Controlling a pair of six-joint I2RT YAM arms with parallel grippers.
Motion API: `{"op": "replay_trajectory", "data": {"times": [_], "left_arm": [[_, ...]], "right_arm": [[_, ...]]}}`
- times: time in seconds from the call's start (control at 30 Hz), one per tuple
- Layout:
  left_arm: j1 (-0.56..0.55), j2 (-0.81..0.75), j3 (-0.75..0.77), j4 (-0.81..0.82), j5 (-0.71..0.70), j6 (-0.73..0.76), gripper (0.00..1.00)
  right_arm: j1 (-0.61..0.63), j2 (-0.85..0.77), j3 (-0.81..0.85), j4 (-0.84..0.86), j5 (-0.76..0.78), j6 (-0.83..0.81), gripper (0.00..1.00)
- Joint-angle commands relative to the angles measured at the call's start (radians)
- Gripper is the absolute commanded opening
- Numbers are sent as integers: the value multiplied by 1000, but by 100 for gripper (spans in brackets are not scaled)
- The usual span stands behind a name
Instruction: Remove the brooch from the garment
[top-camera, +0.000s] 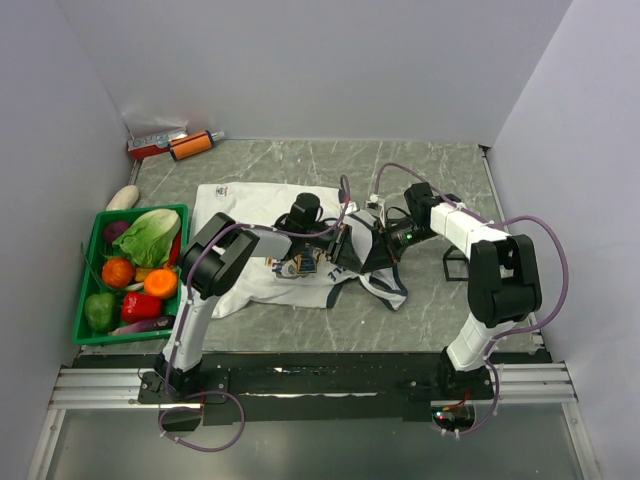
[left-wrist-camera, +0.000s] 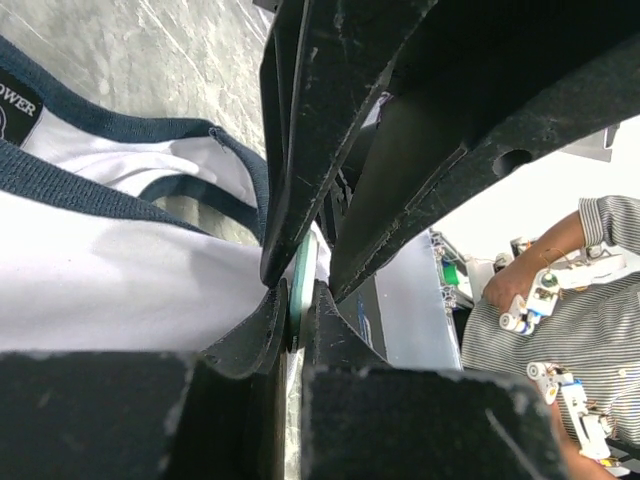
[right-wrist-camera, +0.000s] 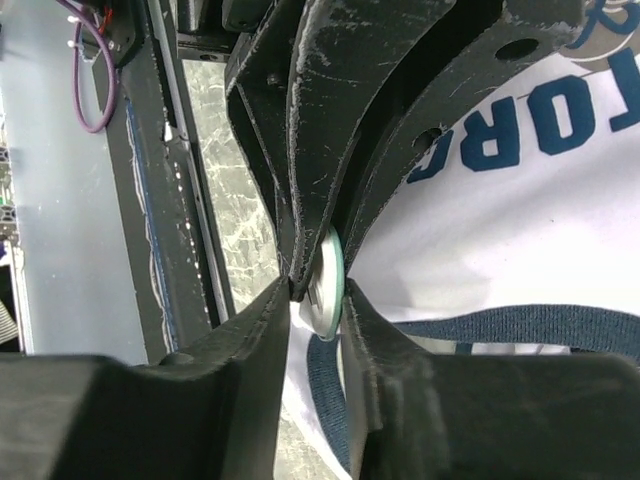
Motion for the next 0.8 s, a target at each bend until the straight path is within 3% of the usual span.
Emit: {"op": "replay_trajectory", "data": {"times": [0.0, 0.13, 0.23, 0.33, 0.77], "left_arm": [[17, -36, 17, 198, -110, -71, 1], [19, -43, 9, 216, -116, -77, 1], [22, -47, 3, 207, -129, -74, 1], [24, -50, -1, 183, -136, -58, 1], [24, -35, 15, 164, -130, -60, 1]], "right_arm": [[37, -37, -33, -61, -89, 32, 34], [0, -25, -44, -35, -105, 97, 35], [-12, -31, -49, 1, -99, 144, 44], [-37, -36, -55, 7, -102, 154, 47], [-117, -56, -72, 44, -120, 221, 40]]}}
